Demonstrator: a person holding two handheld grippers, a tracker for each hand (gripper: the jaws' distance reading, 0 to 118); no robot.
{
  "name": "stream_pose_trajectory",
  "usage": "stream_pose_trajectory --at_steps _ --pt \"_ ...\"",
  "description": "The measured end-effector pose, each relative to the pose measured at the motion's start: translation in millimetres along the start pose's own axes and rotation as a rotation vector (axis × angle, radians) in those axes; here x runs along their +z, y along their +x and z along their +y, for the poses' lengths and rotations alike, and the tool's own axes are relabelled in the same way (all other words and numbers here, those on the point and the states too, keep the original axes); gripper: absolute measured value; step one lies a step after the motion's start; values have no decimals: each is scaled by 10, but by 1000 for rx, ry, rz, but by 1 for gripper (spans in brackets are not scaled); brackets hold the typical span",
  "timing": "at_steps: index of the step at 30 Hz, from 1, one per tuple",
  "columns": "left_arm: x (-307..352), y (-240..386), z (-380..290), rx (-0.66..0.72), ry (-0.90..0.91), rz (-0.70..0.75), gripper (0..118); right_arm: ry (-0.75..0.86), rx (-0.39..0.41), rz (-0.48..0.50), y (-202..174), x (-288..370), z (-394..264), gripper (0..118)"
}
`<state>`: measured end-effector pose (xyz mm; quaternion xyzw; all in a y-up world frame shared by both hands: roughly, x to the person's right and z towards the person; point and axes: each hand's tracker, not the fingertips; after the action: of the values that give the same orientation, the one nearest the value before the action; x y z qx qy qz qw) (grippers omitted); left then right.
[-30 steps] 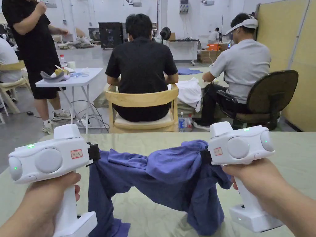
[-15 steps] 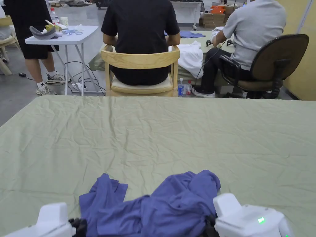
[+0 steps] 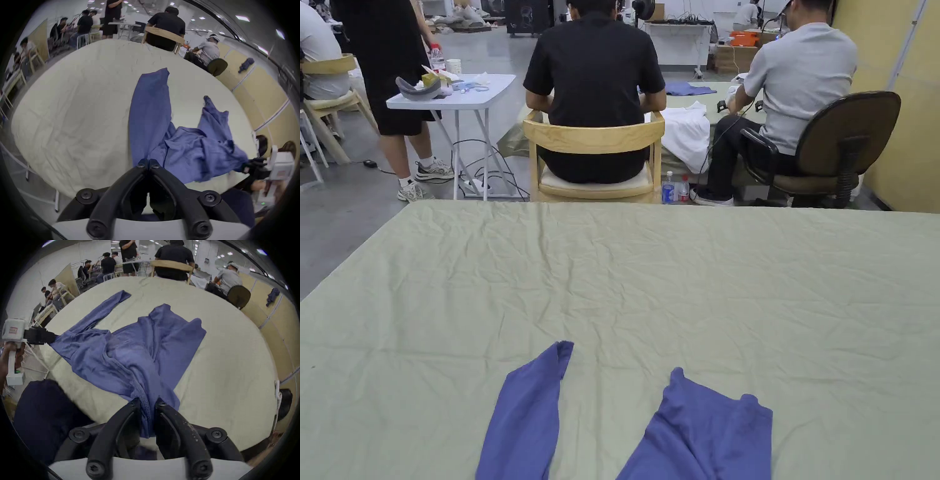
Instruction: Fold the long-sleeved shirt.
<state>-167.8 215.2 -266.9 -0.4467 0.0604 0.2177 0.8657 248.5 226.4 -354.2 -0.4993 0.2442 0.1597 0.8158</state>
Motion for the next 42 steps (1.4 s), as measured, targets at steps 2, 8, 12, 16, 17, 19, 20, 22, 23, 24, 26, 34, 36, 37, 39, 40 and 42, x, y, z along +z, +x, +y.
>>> stream_pose_trajectory --at_steps 2,8,12,16,17,19,20,22,23,24,26,34,36,37,39,40,42 --pt "153 21 -36 54 18 -42 67 54 -62 5 26 128 -46 85" --pt "669 161 -88 27 160 0 113 295 -150 -58 30 673 0 118" --pt "747 353 -206 -21 66 29 99 305 -168 -53 -64 862 -10 83" --pt "712 347 -312 -15 22 66 3 304 -228 -41 -156 863 -89 4" --pt "683 332 -296 7 32 50 2 319 -216 -27 -154 856 -67 4" --pt "562 256 -201 -17 27 65 3 309 -239 17 -213 788 -28 4" --pt "478 226 -128 -2 32 70 19 306 -255 27 -217 756 5 4" --pt "218 257 -29 13 32 134 93 295 -262 38 -115 674 21 4" --pt "56 251 7 -3 22 134 118 287 -260 37 -98 622 64 4" --pt "-73 283 28 -12 39 116 115 279 -263 31 -85 564 119 4" --pt "-460 352 53 -90 -38 193 112 264 -266 27 -2 474 181 4" --pt "-768 525 -76 -304 -143 141 10 228 -202 20 271 -110 986 8" --pt "-636 557 -63 -289 -117 132 8 214 -173 26 357 -386 1378 76" --pt "-568 536 -24 -274 -113 113 8 204 -161 30 401 -560 1574 114" --pt "-442 510 19 -224 -81 76 8 218 -161 100 465 -928 1881 117" --pt "-400 496 49 -208 -76 69 8 218 -126 4 553 -1149 2102 118" --pt "-330 473 76 -184 -70 53 8 136 -86 -48 586 -1517 2381 118"
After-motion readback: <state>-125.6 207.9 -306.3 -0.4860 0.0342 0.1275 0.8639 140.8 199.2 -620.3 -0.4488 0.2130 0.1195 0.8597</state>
